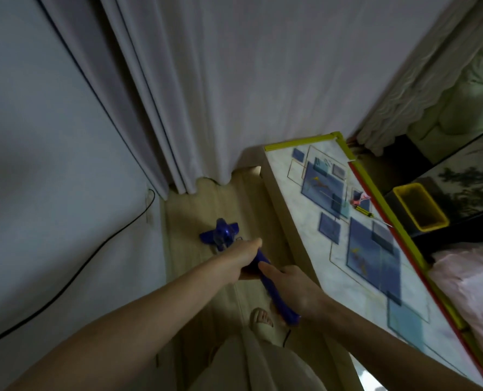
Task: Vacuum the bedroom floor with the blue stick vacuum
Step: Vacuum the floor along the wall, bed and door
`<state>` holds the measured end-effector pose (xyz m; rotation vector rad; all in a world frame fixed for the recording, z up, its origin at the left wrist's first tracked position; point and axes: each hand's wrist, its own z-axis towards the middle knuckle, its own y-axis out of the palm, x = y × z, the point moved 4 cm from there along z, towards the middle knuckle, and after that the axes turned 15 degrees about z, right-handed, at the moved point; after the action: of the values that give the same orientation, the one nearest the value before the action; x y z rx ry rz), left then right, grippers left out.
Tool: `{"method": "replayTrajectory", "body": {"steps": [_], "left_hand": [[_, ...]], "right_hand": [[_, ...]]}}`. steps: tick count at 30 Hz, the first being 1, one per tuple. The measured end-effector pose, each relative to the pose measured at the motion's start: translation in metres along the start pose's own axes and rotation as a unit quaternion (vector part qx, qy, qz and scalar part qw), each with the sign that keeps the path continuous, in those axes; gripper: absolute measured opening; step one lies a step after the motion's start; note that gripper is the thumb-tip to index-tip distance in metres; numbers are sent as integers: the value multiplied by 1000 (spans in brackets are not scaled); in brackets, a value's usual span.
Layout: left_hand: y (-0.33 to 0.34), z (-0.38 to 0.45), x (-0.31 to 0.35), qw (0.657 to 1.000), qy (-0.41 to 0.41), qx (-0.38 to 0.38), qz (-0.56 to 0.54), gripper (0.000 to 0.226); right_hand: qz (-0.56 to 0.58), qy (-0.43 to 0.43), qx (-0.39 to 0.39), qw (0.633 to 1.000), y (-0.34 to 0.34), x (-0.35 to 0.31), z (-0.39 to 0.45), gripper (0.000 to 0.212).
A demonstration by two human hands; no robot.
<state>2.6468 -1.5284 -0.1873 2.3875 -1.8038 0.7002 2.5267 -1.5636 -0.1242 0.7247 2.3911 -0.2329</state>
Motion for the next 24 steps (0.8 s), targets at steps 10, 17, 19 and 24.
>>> {"method": "replayTrajectory", "body": {"steps": [10, 17, 19, 24], "left_hand": [[2, -19, -10, 1000, 3, -26, 3, 20], [-6, 11, -11, 998, 16, 31, -57, 25], [-11, 23, -8, 997, 17, 46, -61, 29], [-19, 50, -5, 995, 24, 79, -49, 25]], "right_hand": [[56, 3, 10, 998, 15, 12, -21, 45], [36, 5, 12, 999, 22, 21, 29, 47], [17, 24, 19, 999, 25, 21, 49, 48], [28, 69, 61, 995, 36, 26, 85, 48]]}}
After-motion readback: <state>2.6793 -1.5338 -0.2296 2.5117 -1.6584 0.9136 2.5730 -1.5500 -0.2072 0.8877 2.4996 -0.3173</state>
